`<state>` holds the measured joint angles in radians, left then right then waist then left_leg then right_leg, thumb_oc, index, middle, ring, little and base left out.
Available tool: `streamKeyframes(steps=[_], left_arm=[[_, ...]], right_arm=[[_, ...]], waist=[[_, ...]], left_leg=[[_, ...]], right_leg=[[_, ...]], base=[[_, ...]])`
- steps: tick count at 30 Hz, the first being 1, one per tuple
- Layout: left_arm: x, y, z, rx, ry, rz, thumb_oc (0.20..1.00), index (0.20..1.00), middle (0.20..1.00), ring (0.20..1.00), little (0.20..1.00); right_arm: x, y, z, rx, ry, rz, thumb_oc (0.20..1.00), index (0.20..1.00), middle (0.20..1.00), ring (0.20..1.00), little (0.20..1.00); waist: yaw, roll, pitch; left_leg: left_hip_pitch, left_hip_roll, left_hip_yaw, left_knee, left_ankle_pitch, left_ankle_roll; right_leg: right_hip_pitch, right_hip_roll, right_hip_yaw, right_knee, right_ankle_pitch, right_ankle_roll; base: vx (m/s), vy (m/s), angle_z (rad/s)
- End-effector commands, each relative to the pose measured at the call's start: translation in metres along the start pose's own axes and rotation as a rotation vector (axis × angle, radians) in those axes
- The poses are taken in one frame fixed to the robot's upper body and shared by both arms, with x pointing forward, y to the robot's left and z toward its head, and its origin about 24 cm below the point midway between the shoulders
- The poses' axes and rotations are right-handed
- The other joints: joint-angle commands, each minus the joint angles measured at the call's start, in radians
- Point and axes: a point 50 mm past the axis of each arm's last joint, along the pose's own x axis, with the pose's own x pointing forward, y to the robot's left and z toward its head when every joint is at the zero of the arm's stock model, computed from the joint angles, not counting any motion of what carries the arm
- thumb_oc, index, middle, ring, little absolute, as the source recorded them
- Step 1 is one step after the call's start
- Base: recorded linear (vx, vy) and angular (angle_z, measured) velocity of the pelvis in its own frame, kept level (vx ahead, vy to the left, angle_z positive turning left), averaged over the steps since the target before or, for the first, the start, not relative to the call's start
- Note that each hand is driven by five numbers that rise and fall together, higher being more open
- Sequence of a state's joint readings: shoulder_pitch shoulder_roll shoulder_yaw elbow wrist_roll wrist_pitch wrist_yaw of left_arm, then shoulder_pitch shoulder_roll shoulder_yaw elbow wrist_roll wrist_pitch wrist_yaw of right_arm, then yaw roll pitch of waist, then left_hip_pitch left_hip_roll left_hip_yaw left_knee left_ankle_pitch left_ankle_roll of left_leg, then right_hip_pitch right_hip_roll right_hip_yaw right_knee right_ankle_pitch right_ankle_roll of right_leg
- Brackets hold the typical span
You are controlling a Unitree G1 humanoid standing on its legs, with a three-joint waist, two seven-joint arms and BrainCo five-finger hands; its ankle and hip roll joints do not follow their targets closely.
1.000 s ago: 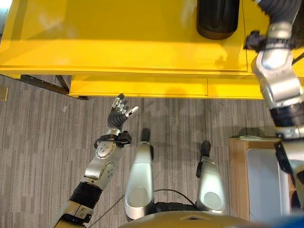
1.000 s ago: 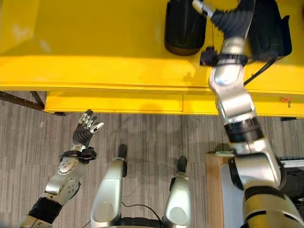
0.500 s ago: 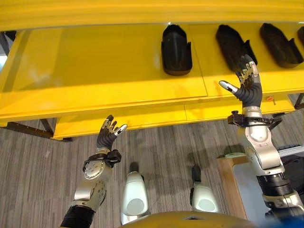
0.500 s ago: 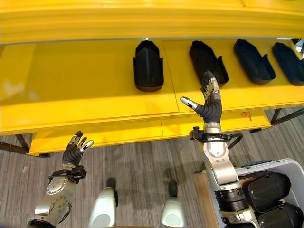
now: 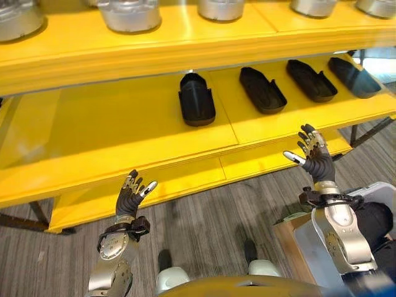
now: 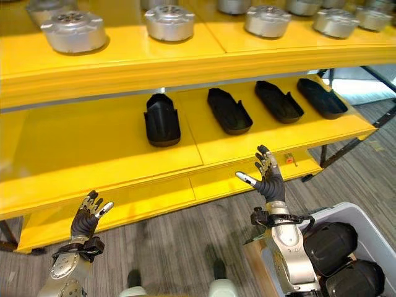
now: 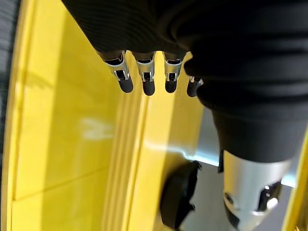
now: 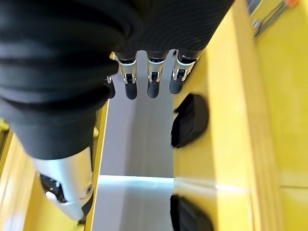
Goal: Move parts from the plastic box to the shelf.
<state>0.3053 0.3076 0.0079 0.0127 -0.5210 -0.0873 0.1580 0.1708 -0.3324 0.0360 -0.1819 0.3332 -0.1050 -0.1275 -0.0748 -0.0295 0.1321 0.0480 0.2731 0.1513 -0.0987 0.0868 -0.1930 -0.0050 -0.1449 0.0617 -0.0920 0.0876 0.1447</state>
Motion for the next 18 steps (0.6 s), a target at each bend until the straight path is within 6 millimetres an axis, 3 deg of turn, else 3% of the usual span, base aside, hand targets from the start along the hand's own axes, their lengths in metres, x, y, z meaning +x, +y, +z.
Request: streamKeyframes(steps=[1, 5, 11, 15, 18], left_arm=[[0.004, -0.005, 0.021, 0.039, -0.129, -0.033, 1.0, 1.0, 1.0, 1.0, 1.0], [0.003, -0.004, 0.023, 0.049, -0.146, -0.028, 1.0, 1.0, 1.0, 1.0, 1.0], [0.002, -0.003, 0.023, 0.039, -0.146, -0.017, 1.0, 1.0, 1.0, 1.0, 1.0], [0.001, -0.001, 0.026, 0.005, -0.169, 0.019, 1.0, 1.0, 1.0, 1.0, 1.0], [0.003, -0.004, 0.027, -0.021, -0.175, 0.019, 1.0, 1.0, 1.0, 1.0, 1.0]], right_arm=[[0.0, -0.009, 0.029, 0.085, -0.159, -0.041, 1.0, 1.0, 1.0, 1.0, 1.0], [-0.013, -0.016, 0.016, 0.1, -0.095, -0.066, 1.0, 1.0, 1.0, 1.0, 1.0], [-0.015, -0.02, 0.013, 0.075, -0.082, -0.092, 1.0, 1.0, 1.0, 1.0, 1.0], [-0.006, -0.022, 0.022, 0.025, -0.134, -0.101, 1.0, 1.0, 1.0, 1.0, 1.0], [-0.001, -0.027, 0.03, -0.013, -0.174, -0.111, 1.0, 1.0, 1.0, 1.0, 1.0]], waist=[[-0.017, 0.034, -0.038], [-0.037, 0.052, -0.045], [-0.053, 0.08, -0.032], [-0.061, 0.101, -0.007], [-0.063, 0.111, 0.01]], left_leg=[[-0.052, 0.023, -0.019, 0.011, 0.039, 0.046], [-0.043, 0.038, -0.015, 0.011, 0.043, 0.04], [-0.033, 0.042, -0.019, 0.016, 0.047, 0.042], [-0.028, 0.067, -0.008, 0.021, 0.067, 0.044], [-0.04, 0.1, -0.008, 0.02, 0.114, 0.033]], right_leg=[[-0.025, -0.069, -0.021, 0.092, -0.081, 0.04], [-0.019, -0.056, -0.017, 0.095, -0.097, 0.031], [-0.043, -0.042, 0.016, 0.165, -0.133, 0.019], [-0.106, 0.002, 0.059, 0.282, -0.191, -0.004], [-0.152, 0.039, 0.067, 0.366, -0.234, -0.03]], base=[[0.0, -0.014, -0.11], [0.0, -0.014, -0.02], [-0.01, -0.003, 0.0], [-0.06, -0.084, -0.14], [-0.09, -0.179, -0.26]])
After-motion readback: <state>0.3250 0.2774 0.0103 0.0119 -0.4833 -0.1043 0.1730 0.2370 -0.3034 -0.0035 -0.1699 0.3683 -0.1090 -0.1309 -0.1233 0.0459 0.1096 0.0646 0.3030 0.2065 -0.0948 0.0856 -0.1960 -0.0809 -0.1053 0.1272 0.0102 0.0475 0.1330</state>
